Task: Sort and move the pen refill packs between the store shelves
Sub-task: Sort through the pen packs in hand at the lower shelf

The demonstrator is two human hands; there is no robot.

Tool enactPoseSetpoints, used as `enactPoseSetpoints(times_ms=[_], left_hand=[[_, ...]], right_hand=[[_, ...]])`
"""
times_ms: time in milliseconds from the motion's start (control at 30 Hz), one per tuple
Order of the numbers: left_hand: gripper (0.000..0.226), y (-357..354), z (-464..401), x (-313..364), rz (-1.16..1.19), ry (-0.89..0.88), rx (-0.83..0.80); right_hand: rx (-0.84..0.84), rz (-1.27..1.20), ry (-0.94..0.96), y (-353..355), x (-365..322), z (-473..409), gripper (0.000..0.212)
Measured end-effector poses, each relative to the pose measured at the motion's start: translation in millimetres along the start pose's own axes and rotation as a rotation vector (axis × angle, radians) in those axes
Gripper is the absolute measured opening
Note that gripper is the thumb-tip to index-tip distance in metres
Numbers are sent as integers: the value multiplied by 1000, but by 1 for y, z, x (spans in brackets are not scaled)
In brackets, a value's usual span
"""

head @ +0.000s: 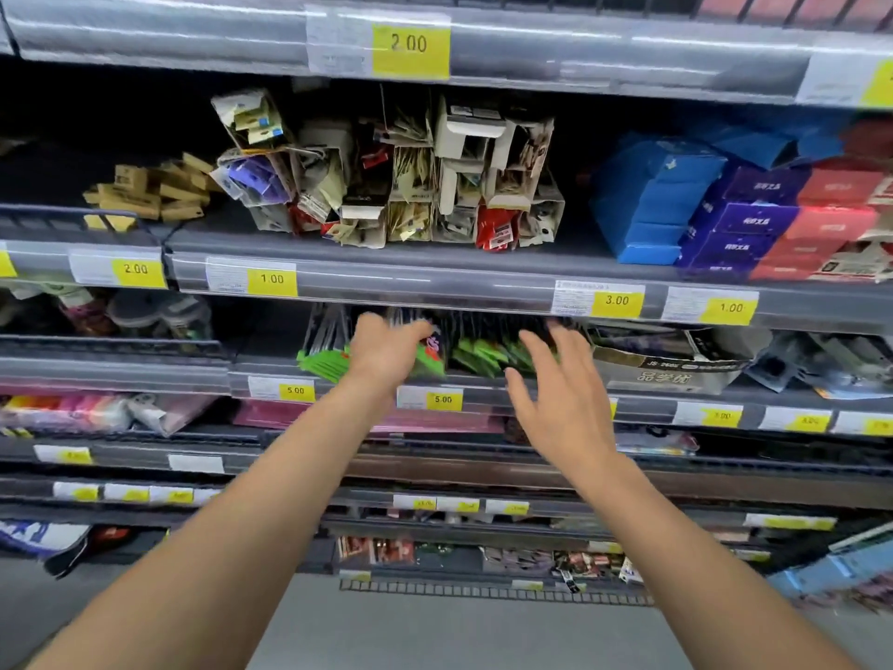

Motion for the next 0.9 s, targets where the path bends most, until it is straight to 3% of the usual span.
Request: enactPoseSetpoints(times_ms=[100,200,300,367,533,667,900], left_hand=[[34,6,-27,3,-346,-13,142],[33,0,-47,0,-578,-38,142],[60,0,-62,-12,-954,-30,187],[73,9,-67,-19,-1079,9,268],[92,24,-74,-31,-1005,-34,220],[105,63,-68,-38,-850,-179,368],[88,87,-83,-67,-750,-172,59]], right_hand=[[-49,70,-98,-14,8,-18,58],[-53,86,-195,-27,8,-30,60],[-65,124,-218,-37,4,-37,59],[-37,142,-204,-40,4,-38,57],[133,192,-168,-40,17,-36,53],[296,20,-179,-42,26,-35,52],[122,-242,-327,-52,17,-55,56]])
Point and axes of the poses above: each hand's wrist, its own z-axis away from the middle knuckle, its own y-axis out of the back of the hand, x = y × z, the point moved 2 cm from there along -z, towards the middle knuckle, and after that the axes turned 10 degrees about -x, right-handed, at the moved point
